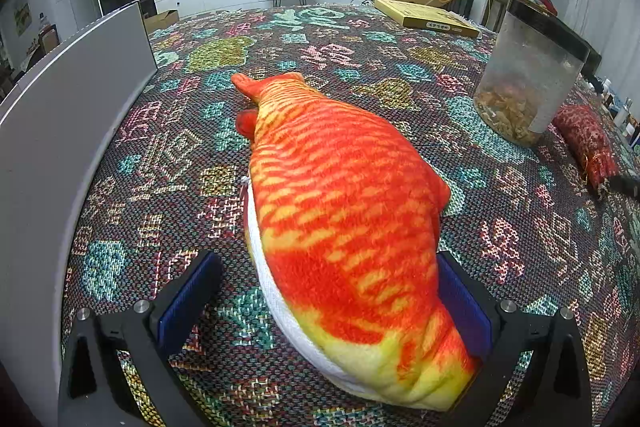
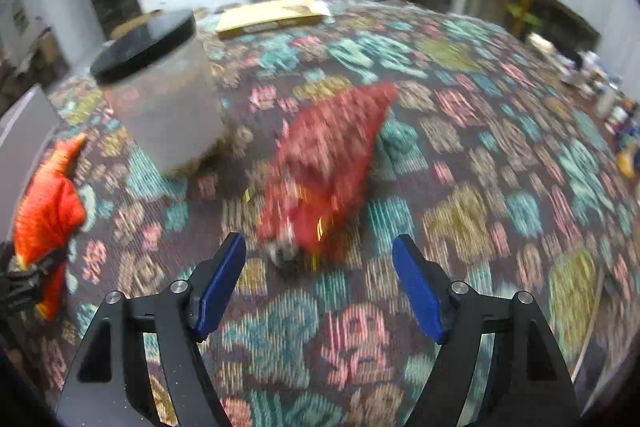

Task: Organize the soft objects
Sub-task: 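Move the right tool down to the red patterned pouch and grasp it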

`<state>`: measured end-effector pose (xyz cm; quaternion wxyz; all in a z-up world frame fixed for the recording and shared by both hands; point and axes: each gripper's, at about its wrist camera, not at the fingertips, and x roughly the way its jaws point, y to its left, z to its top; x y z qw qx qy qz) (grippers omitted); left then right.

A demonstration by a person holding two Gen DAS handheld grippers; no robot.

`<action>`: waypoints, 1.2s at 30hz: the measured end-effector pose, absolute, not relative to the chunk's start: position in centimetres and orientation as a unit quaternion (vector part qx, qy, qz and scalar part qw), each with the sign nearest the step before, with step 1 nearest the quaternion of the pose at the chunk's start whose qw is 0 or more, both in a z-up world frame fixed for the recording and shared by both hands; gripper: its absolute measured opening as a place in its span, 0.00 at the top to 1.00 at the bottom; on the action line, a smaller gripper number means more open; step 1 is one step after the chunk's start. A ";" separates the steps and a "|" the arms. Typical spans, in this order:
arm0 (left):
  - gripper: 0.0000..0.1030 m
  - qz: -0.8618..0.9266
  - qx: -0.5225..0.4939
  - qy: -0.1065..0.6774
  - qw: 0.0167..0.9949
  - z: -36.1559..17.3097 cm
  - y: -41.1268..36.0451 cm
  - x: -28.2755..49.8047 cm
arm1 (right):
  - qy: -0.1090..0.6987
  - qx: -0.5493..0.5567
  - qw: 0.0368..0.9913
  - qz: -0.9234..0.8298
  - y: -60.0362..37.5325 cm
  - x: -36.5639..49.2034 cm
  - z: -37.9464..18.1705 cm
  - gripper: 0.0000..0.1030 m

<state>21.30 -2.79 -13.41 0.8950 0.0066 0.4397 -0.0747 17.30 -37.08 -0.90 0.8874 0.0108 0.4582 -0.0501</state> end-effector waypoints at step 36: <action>0.00 -0.075 0.006 0.439 0.895 -13.5 -2.8 21.3 | 0.434 0.033 0.894 -0.103 -36.6 16.3 -5.2 0.10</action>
